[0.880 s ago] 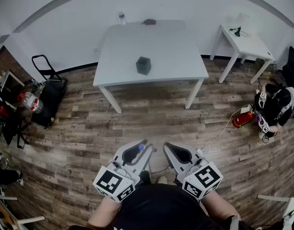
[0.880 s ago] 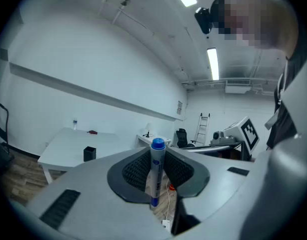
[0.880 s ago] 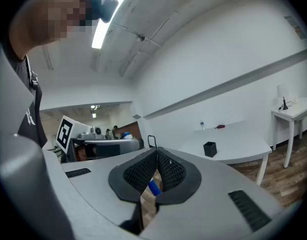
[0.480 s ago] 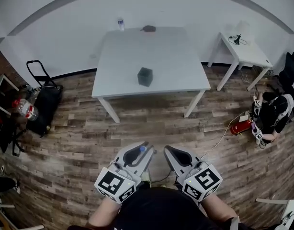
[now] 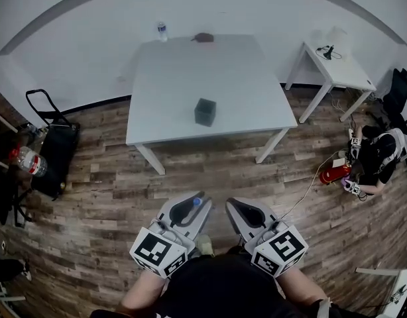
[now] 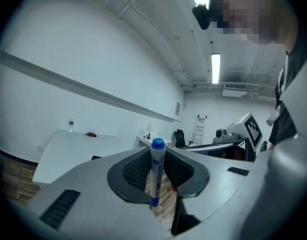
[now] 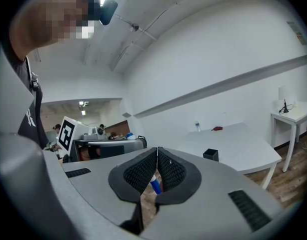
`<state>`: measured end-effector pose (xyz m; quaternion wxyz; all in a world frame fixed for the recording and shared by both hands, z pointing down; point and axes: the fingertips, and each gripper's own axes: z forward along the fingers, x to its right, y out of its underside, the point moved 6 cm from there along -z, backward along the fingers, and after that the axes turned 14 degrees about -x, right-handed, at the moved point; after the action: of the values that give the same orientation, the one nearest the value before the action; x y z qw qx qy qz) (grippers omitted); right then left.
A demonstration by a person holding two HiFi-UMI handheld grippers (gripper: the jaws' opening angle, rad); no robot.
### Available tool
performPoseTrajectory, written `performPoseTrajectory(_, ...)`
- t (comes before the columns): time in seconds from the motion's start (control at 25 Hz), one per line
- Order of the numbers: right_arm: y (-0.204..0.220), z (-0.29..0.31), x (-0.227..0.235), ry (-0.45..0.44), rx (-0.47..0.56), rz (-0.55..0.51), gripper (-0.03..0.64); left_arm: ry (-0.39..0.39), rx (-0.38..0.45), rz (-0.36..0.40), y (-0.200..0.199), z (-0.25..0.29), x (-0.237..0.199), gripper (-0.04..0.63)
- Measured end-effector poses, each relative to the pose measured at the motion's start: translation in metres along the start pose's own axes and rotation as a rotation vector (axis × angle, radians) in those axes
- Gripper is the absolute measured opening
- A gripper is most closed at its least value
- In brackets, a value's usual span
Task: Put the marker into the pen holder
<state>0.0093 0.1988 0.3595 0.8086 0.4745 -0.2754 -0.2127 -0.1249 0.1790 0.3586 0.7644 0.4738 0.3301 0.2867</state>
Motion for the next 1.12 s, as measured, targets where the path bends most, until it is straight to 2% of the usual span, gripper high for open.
performPoseTrajectory(0.48, -0.018, 0.039, 0.028, -0.009, -0.009, 0.015, 0.017, -0.032, -0.007, -0.030, -0.011, 0.026, -0.050, 0.074)
performPoseTrajectory(1.12, -0.080, 0.101, 0.146, -0.120, -0.010, 0.010, 0.017, -0.175, -0.023, -0.067, -0.064, 0.130, -0.136, 0.074)
